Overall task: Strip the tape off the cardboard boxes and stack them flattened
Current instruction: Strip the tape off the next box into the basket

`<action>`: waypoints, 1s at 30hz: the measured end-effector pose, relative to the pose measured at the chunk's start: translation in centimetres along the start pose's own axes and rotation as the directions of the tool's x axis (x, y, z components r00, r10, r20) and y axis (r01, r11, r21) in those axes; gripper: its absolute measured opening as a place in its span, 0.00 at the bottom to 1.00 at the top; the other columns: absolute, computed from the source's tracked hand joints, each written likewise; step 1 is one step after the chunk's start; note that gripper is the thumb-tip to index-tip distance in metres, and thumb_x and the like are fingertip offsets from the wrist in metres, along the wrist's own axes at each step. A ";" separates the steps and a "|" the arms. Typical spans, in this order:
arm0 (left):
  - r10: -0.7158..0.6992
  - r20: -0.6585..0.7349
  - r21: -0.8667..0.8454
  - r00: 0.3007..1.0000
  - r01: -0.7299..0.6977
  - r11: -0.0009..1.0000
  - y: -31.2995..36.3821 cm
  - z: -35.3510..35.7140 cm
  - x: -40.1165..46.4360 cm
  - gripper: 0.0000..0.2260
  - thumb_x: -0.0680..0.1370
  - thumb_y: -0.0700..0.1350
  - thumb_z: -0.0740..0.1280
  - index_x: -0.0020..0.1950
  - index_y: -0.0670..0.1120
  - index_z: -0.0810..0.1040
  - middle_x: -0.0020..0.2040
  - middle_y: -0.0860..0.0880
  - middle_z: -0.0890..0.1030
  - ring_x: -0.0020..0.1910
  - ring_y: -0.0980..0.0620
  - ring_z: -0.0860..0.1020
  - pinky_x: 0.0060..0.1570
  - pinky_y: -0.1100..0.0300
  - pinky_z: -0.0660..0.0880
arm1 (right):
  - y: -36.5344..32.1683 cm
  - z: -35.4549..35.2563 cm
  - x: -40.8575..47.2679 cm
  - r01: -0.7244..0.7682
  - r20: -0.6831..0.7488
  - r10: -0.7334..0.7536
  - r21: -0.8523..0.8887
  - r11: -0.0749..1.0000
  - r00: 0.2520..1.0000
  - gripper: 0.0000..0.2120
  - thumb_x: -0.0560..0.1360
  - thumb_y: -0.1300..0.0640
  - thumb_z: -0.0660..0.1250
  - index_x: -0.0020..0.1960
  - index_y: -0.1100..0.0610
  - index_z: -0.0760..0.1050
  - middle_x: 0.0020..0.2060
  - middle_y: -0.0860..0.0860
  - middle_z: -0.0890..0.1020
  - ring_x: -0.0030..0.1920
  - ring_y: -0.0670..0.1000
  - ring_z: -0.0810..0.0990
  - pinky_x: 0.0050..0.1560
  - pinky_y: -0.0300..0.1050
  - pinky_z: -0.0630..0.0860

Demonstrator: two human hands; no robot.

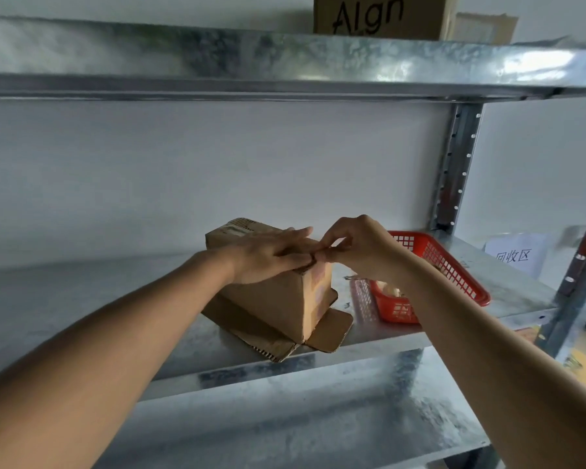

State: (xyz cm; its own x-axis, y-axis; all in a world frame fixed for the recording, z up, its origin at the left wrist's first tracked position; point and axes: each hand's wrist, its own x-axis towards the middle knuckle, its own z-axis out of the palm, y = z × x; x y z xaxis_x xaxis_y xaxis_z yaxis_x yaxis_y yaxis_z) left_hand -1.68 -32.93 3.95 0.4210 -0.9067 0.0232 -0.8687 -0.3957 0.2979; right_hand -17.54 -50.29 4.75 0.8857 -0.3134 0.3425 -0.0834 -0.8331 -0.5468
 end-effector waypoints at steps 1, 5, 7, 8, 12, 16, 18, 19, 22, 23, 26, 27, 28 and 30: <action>0.007 0.007 0.014 1.000 -0.007 1.000 0.1 0.0 0.0 0.33 0.72 0.81 0.48 0.76 0.78 0.48 0.84 0.60 0.54 0.83 0.53 0.51 0.78 0.45 0.49 | 0.1 0.1 0.1 -0.029 -0.003 0.029 0.035 0.999 1.000 0.07 0.72 0.47 0.80 0.40 0.39 0.82 0.42 0.42 0.84 0.43 0.51 0.85 0.42 0.47 0.82; 0.038 0.038 0.068 0.999 -0.040 0.997 0.6 -0.3 0.2 0.30 0.74 0.79 0.47 0.75 0.80 0.44 0.84 0.57 0.54 0.83 0.54 0.49 0.80 0.42 0.49 | 0.1 0.2 0.4 -0.189 0.064 0.178 0.280 0.941 0.982 0.04 0.72 0.53 0.80 0.44 0.50 0.86 0.40 0.51 0.87 0.46 0.53 0.87 0.48 0.45 0.84; 0.060 0.043 0.092 0.997 -0.064 0.994 0.8 -0.4 0.1 0.28 0.78 0.76 0.47 0.76 0.79 0.41 0.84 0.57 0.55 0.83 0.56 0.48 0.79 0.43 0.48 | -0.3 0.2 0.7 -0.288 0.120 0.262 0.377 0.880 0.958 0.03 0.73 0.58 0.79 0.46 0.55 0.87 0.42 0.56 0.88 0.48 0.54 0.88 0.53 0.47 0.85; 0.068 0.044 0.103 0.997 -0.072 0.992 0.8 -0.4 0.1 0.27 0.78 0.76 0.46 0.75 0.79 0.40 0.84 0.56 0.55 0.83 0.55 0.48 0.79 0.43 0.49 | -0.4 0.4 0.8 -0.335 0.135 0.307 0.416 0.845 0.942 0.04 0.73 0.60 0.79 0.47 0.57 0.86 0.42 0.57 0.88 0.47 0.54 0.88 0.52 0.46 0.85; 0.095 0.040 0.110 0.995 -0.099 0.989 0.6 -0.4 0.1 0.29 0.78 0.74 0.47 0.75 0.77 0.35 0.84 0.56 0.54 0.83 0.53 0.50 0.80 0.43 0.50 | -0.2 1.6 1.8 -0.379 0.037 0.409 0.465 0.800 0.912 0.02 0.76 0.58 0.77 0.44 0.56 0.86 0.40 0.57 0.88 0.43 0.54 0.88 0.47 0.47 0.86; 0.071 0.032 0.048 0.997 -0.073 0.996 -0.2 -0.1 0.1 0.40 0.76 0.78 0.49 0.77 0.68 0.27 0.83 0.64 0.46 0.83 0.54 0.48 0.81 0.45 0.49 | -0.2 2.8 2.9 -0.245 -0.159 0.287 0.237 0.940 0.945 0.09 0.77 0.54 0.74 0.39 0.44 0.83 0.41 0.39 0.79 0.44 0.40 0.77 0.36 0.35 0.70; 0.026 -0.001 0.097 1.000 -0.025 0.995 -0.3 0.2 0.0 0.45 0.73 0.80 0.47 0.79 0.62 0.27 0.83 0.61 0.38 0.83 0.54 0.40 0.80 0.51 0.40 | -0.1 3.2 3.2 -0.248 -0.127 0.286 0.252 0.935 0.950 0.09 0.78 0.57 0.72 0.40 0.46 0.83 0.41 0.41 0.82 0.44 0.43 0.80 0.33 0.33 0.71; 0.017 -0.028 0.146 0.999 -0.013 0.989 -0.3 0.3 0.1 0.47 0.73 0.80 0.46 0.81 0.58 0.29 0.83 0.59 0.36 0.83 0.53 0.38 0.78 0.54 0.38 | 0.0 3.5 3.2 -0.262 -0.118 0.300 0.260 0.929 0.947 0.10 0.78 0.58 0.71 0.41 0.47 0.83 0.40 0.44 0.84 0.42 0.46 0.82 0.31 0.32 0.72; -0.029 -0.147 0.251 0.989 0.066 0.966 0.1 0.1 -0.1 0.49 0.74 0.78 0.47 0.84 0.47 0.43 0.81 0.53 0.45 0.80 0.46 0.44 0.78 0.47 0.46 | -0.2 3.9 2.7 -0.263 -0.177 0.299 0.203 0.943 0.938 0.08 0.78 0.56 0.71 0.41 0.47 0.83 0.38 0.45 0.85 0.38 0.47 0.82 0.24 0.31 0.69; -0.099 -0.157 0.235 0.983 0.135 0.963 0.4 -0.1 -0.3 0.50 0.72 0.80 0.48 0.84 0.47 0.48 0.79 0.53 0.48 0.79 0.46 0.47 0.77 0.45 0.50 | -0.4 4.0 2.4 -0.261 -0.199 0.295 0.181 0.948 0.934 0.07 0.78 0.56 0.72 0.42 0.47 0.83 0.39 0.46 0.84 0.38 0.47 0.82 0.25 0.32 0.69; -0.406 -0.028 0.133 0.913 0.406 0.904 2.0 -1.0 -0.9 0.62 0.61 0.88 0.49 0.84 0.49 0.51 0.80 0.51 0.48 0.80 0.43 0.45 0.77 0.41 0.51 | -1.1 4.6 2.0 -0.252 -0.278 0.269 0.098 0.963 0.922 0.06 0.79 0.58 0.70 0.45 0.50 0.83 0.41 0.47 0.83 0.40 0.48 0.80 0.30 0.38 0.69; -0.475 0.035 0.112 0.879 0.469 0.876 2.6 -1.2 -1.0 0.64 0.57 0.89 0.50 0.85 0.51 0.50 0.83 0.49 0.45 0.82 0.42 0.42 0.78 0.39 0.49 | -1.5 4.7 1.8 -0.255 -0.308 0.261 0.062 0.965 0.915 0.06 0.79 0.58 0.69 0.46 0.51 0.83 0.41 0.48 0.83 0.40 0.49 0.79 0.31 0.39 0.69; -0.501 0.089 0.076 0.861 0.496 0.865 3.2 -1.5 -1.0 0.62 0.57 0.89 0.51 0.84 0.56 0.52 0.84 0.46 0.44 0.83 0.41 0.41 0.79 0.39 0.49 | -1.9 4.9 1.7 -0.254 -0.333 0.248 0.027 0.967 0.910 0.05 0.79 0.58 0.69 0.47 0.52 0.84 0.41 0.50 0.83 0.39 0.50 0.79 0.31 0.40 0.68; -0.440 0.126 -0.023 0.889 0.447 0.894 3.9 -1.8 -1.0 0.46 0.67 0.84 0.53 0.78 0.59 0.68 0.83 0.46 0.60 0.81 0.41 0.58 0.77 0.41 0.58 | -2.7 5.1 1.4 -0.242 -0.344 0.214 -0.039 0.969 0.914 0.05 0.80 0.58 0.68 0.49 0.55 0.84 0.42 0.52 0.83 0.40 0.52 0.78 0.32 0.42 0.68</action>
State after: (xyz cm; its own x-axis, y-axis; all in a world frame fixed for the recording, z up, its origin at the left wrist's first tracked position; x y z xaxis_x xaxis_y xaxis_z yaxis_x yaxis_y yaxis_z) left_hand -5.06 -33.32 6.82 0.7240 -0.6500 -0.2308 -0.5830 -0.7555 0.2991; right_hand -13.75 -46.10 2.81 0.6344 -0.6220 0.4590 -0.3131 -0.7497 -0.5830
